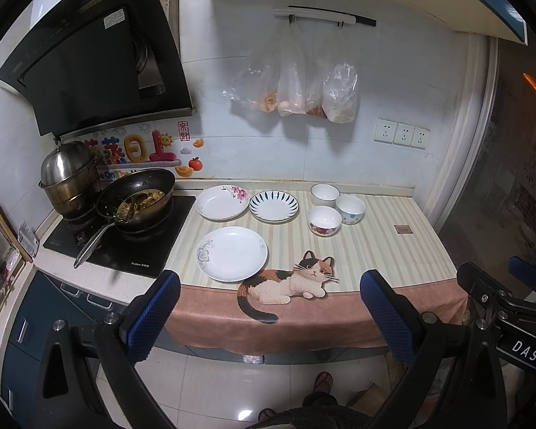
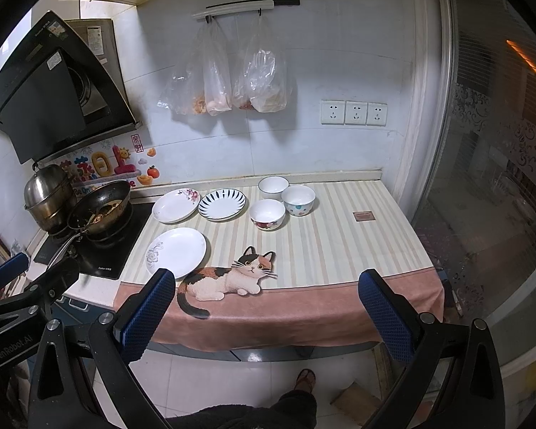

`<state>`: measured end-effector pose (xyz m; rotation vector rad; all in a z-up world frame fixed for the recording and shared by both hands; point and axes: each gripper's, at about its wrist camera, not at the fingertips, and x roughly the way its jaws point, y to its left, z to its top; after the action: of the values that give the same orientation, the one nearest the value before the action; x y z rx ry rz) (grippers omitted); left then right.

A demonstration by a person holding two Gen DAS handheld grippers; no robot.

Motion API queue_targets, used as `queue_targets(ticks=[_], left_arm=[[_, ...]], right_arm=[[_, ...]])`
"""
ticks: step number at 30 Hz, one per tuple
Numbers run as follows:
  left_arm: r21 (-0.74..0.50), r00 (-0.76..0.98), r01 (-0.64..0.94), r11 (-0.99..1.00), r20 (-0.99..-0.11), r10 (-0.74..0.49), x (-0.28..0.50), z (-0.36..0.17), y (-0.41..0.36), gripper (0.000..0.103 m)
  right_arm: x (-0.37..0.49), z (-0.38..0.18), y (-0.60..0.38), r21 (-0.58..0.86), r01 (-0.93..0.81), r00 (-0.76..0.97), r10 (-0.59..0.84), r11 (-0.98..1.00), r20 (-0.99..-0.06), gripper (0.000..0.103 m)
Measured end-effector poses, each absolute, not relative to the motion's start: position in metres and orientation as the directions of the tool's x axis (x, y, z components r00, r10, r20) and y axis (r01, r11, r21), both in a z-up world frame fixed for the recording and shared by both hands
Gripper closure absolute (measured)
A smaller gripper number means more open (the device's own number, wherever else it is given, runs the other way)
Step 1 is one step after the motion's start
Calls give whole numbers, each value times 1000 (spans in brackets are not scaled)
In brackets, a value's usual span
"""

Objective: Organize plates and bowls

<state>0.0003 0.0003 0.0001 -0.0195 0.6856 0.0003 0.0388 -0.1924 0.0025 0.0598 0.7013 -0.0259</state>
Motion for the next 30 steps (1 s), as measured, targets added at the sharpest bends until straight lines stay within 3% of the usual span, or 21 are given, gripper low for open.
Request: queue_targets(ticks=[30], left_arm=[[-23,775,-10,1000,-632,-7,2,-1,10,0]], right_arm=[[47,6,-168,54,38,764,5,998,-646,0]])
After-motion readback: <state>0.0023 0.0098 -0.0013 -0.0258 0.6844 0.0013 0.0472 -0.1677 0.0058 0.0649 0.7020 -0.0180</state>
